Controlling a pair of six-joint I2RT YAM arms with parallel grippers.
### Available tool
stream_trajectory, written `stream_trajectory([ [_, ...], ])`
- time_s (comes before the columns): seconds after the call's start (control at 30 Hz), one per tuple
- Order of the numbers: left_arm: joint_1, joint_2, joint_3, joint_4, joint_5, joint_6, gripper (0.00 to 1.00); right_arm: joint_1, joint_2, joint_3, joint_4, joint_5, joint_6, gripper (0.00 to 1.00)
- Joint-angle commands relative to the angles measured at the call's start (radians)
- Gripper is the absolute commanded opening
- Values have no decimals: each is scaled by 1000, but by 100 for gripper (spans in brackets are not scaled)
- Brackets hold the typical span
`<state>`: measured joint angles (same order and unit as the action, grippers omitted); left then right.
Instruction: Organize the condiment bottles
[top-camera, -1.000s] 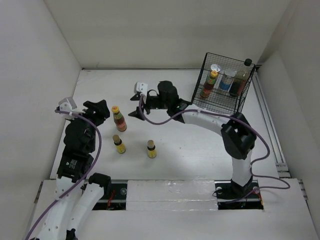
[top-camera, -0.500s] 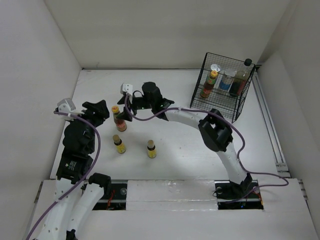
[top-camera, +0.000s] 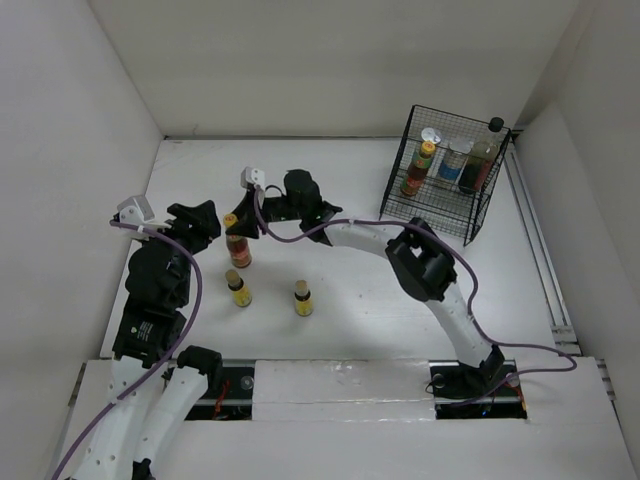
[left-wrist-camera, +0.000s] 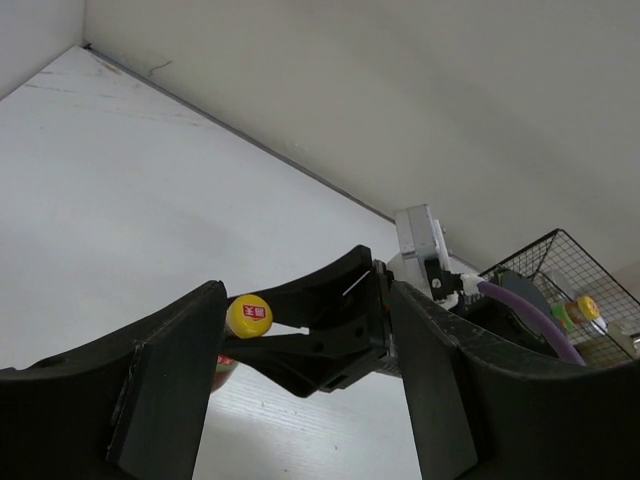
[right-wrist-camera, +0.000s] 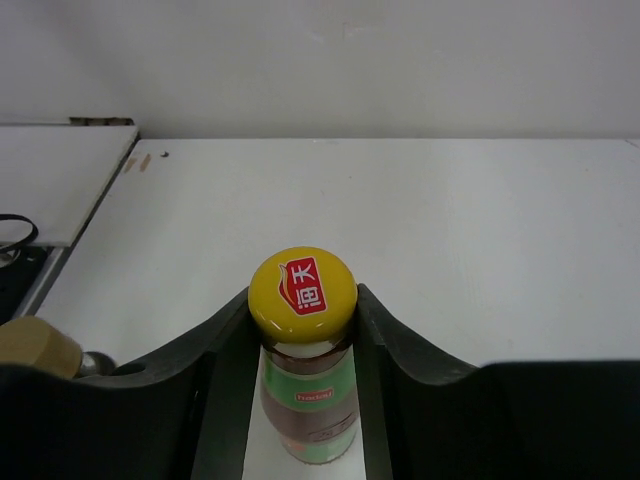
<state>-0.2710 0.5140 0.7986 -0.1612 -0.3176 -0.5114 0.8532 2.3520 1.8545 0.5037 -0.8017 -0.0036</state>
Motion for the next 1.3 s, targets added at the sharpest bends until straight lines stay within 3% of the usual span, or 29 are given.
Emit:
stream_trajectory([
  [0.0, 6, 1, 19, 48, 14, 17, 62, -32, -201, -57, 246, -45, 73, 22],
  [0.17, 6, 1, 19, 48, 32, 17, 62, -134, -422, -191, 398, -24, 116, 21],
  [0.33, 6, 1, 19, 57, 41, 17, 62, -299, -657, -415, 420, 44, 125, 21],
  [0.47, 6, 1, 19, 57, 52, 17, 62, -457, -871, -557, 359, 125, 100, 20],
  [0.6, 6, 11, 19, 66, 63, 17, 61, -623, -979, -609, 237, 187, 77, 19],
  [0.73, 6, 20, 19, 66, 63, 17, 61, -767, -1017, -598, 102, 196, 77, 17],
  [1.0, 6, 20, 19, 66, 72, 27, 61, -960, -1037, -618, 44, 183, 77, 17],
  [1.27, 6, 38, 19, 66, 63, 27, 61, -1000, -958, -606, 35, 214, 40, 15],
])
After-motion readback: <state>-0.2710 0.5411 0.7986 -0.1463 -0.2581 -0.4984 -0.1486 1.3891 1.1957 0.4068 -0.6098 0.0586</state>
